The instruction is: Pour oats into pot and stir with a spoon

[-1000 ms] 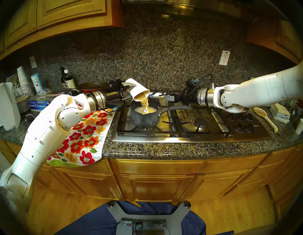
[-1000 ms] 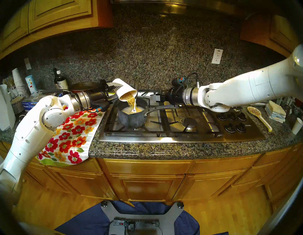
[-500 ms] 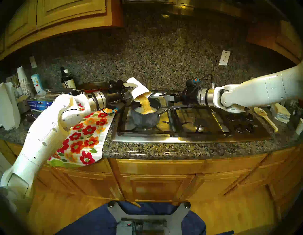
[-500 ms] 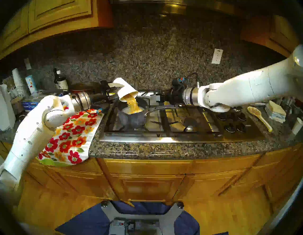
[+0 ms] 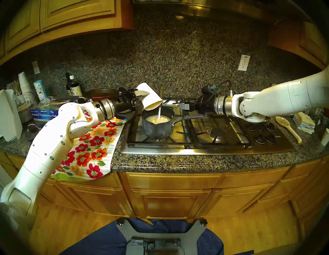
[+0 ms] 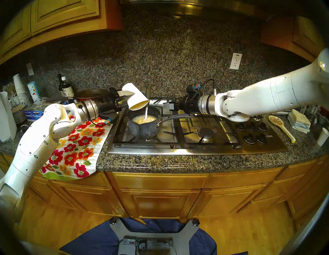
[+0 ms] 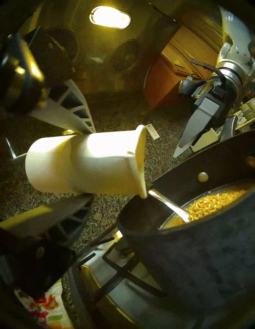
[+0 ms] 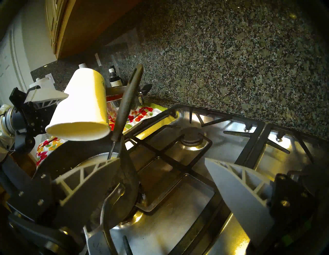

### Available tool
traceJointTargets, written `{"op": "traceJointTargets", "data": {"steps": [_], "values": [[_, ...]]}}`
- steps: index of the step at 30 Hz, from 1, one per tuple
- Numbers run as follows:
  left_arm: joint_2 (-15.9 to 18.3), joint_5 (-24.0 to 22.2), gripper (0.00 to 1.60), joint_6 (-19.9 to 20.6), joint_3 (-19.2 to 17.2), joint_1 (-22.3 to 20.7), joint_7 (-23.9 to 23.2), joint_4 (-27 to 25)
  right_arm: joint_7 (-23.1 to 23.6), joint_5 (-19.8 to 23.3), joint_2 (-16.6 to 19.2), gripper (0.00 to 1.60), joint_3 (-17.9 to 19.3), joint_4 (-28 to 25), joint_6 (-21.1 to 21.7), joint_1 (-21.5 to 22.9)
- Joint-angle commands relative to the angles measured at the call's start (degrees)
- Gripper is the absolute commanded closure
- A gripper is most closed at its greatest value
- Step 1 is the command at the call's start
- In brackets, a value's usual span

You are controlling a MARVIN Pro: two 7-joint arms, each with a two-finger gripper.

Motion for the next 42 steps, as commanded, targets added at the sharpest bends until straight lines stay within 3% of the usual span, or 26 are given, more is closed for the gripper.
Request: {"op": "traceJointTargets", "data": {"steps": [1, 5, 6, 8, 9, 10, 12, 15, 22, 25, 28, 30, 32, 42], "values": [[-0.03, 3.14, 0.7, 0.33, -0.83, -2.29, 4.95, 0.23, 0.05, -0.09, 0.08, 0.0, 0.9, 0.5, -0.64, 2.05], [-0.81, 1.48, 0.68, 0.43, -1.48, -1.47, 4.99, 0.05, 0.05, -0.1, 0.08, 0.0, 0.89, 0.49, -0.65, 2.06], [-2.06, -4.29, 0.67, -0.36, -2.6, -0.59, 2.53, 0.0, 0.06, -0.08, 0.07, 0.0, 0.9, 0.51, -0.63, 2.04], [-1.89, -4.19, 0.66, 0.16, -3.08, -0.34, 2.18, -0.76, 0.06, -0.08, 0.07, 0.0, 0.9, 0.51, -0.63, 2.03], [-2.82, -7.09, 0.66, -0.27, -3.77, 0.05, 1.51, -0.43, 0.08, -0.06, 0.05, 0.0, 0.91, 0.54, -0.6, 2.0], [-2.35, -6.58, 0.63, -0.15, -3.87, -0.05, 1.24, -0.75, 0.07, -0.06, 0.06, 0.0, 0.9, 0.53, -0.61, 2.01], [-2.3, -10.08, 0.61, 0.16, -4.96, 0.54, -0.68, -1.21, 0.07, -0.06, 0.06, 0.0, 0.9, 0.53, -0.61, 2.01], [-1.36, -10.48, 0.63, 0.81, -5.59, 0.98, -1.76, -1.85, 0.06, -0.08, 0.06, 0.0, 0.89, 0.51, -0.64, 2.04], [0.03, -6.58, 0.67, 0.46, -5.14, 1.51, -0.82, -1.51, 0.04, -0.1, 0.08, 0.0, 0.88, 0.47, -0.67, 2.08], [-0.51, -8.5, 0.67, 0.38, -5.14, 1.78, -1.84, -1.11, 0.03, -0.1, 0.08, 0.0, 0.87, 0.46, -0.68, 2.09], [-0.4, -5.06, 0.67, 1.16, -4.7, 1.73, -0.24, -0.82, 0.04, -0.1, 0.07, 0.0, 0.88, 0.47, -0.68, 2.09], [-0.5, -5.94, 0.68, 0.88, -4.79, 1.87, -0.37, -0.5, 0.04, -0.1, 0.07, 0.0, 0.87, 0.46, -0.68, 2.09], [-0.24, -3.92, 0.67, 1.12, -4.63, 2.05, 0.97, -0.42, 0.04, -0.1, 0.07, 0.0, 0.87, 0.47, -0.68, 2.08], [-3.32, -21.2, 0.74, 2.72, -9.91, 5.99, -5.22, -0.61, 0.09, -0.04, 0.03, 0.0, 0.9, 0.56, -0.6, 1.97]]}}
